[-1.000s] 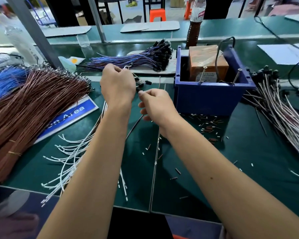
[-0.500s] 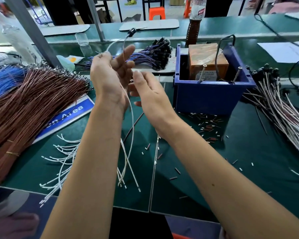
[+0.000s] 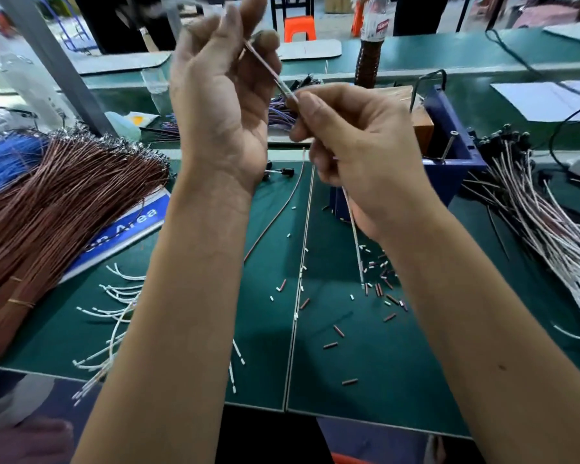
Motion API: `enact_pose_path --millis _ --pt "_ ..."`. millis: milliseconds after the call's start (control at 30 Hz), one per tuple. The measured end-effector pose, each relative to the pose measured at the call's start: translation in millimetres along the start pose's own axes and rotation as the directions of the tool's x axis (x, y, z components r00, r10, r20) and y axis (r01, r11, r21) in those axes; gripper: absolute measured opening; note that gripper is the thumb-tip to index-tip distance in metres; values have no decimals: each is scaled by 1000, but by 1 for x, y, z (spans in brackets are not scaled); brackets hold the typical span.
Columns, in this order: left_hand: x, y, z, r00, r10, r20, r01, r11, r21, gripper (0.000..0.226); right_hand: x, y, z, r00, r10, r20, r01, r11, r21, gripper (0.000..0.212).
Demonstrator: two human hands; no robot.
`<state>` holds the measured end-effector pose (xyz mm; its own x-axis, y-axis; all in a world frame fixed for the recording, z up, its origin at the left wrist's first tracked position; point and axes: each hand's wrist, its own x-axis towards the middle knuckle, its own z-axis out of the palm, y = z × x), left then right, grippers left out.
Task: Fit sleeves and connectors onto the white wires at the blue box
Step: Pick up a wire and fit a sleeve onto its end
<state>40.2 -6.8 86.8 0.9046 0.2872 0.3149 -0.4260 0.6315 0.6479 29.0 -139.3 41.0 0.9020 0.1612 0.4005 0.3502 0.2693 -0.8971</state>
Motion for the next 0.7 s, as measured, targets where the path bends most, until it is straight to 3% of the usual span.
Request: enact_pose_path --millis 133,233,367,433,533,600,700 --pt "-11 -19 -10 973 -224 -60 212 965 -155 16 -8 1 -37 999 -25 22 29 981 -194 5" --pt "-14 -31 -23 912 -395 -111 341 881 -328 18 -16 1 -73 997 -41 72 70 883 -465 6" --pt "-9 -49 -36 870 -459 -180 391 864 -316 36 -29 1 -117 983 133 129 -15 751 -660 12" --pt "-11 -56 -38 876 -460 -145 430 881 -197 36 -36 2 -129 980 168 110 -57 756 -652 14" --pt "-20 -65 -41 884 -467 27 448 862 237 33 -43 2 -139 990 121 70 -56 800 -598 11" --pt "-29 -73 -42 853 -494 167 347 777 525 28 -46 3 -142 994 88 72 -30 817 -575 11" --pt "-43 -85 -36 764 -563 315 146 626 766 16 -47 7 -145 992 59 109 18 799 -601 13"
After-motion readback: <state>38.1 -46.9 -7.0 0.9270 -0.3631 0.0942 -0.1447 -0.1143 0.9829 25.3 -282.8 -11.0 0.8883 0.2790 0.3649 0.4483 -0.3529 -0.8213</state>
